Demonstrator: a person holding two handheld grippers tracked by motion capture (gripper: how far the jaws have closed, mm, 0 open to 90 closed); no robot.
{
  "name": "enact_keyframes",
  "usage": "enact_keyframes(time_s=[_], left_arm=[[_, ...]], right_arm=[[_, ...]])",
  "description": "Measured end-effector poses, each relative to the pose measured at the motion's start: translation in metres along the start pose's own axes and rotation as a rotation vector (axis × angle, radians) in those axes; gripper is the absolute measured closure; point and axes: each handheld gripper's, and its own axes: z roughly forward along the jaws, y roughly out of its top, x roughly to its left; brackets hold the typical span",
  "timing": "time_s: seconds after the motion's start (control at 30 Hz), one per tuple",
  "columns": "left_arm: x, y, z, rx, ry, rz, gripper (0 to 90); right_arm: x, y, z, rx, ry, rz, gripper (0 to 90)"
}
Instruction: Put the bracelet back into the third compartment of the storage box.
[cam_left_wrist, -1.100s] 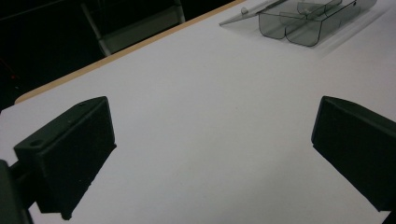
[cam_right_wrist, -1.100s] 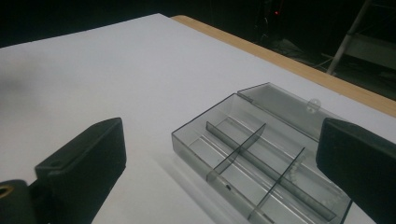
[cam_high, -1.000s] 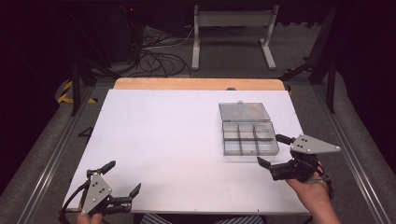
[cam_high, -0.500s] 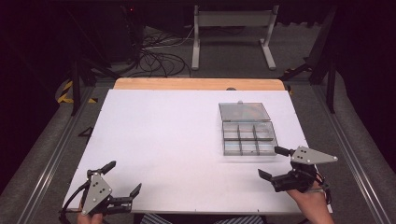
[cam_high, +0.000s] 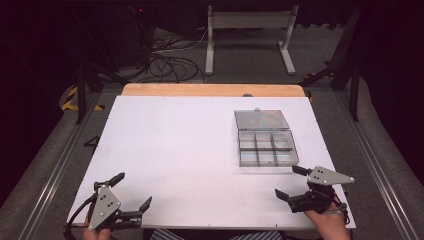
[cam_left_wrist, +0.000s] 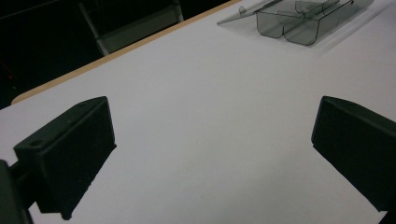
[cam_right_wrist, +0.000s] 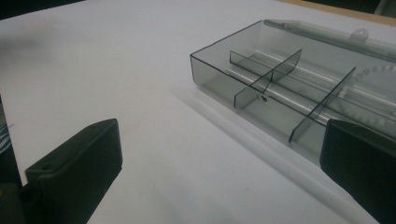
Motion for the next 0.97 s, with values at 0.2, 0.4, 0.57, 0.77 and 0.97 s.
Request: enact_keyframes(time_s=[0.2,0.4,0.57,0.77,0.97], left_arm=[[0.000,0.000,0.000,-0.004,-0.001,0.002,0.2],[0.000,0.000,0.000,-0.002,-0.004,0.007,0.3],[0.000,-0.001,0.002,0.002,-0.005,0.009,0.3],[0.000,-0.001,0.001,0.000,-0.002,0.001,0.3],[0.002,-0.002,0.001,-0.005,-0.007,-0.010,0.3]], right_arm=[[0.001,-0.011,0.004,0.028,-0.002,0.008,0.0],[0.004,-0.017,0.008,0.061,-0.006,0.002,0.0],[0.003,-0.016,0.009,0.061,-0.016,0.000,0.0],[0.003,-0.013,0.007,0.058,-0.027,-0.006,0.0],[0.004,-0.011,0.004,0.058,-0.043,-0.021,0.0]])
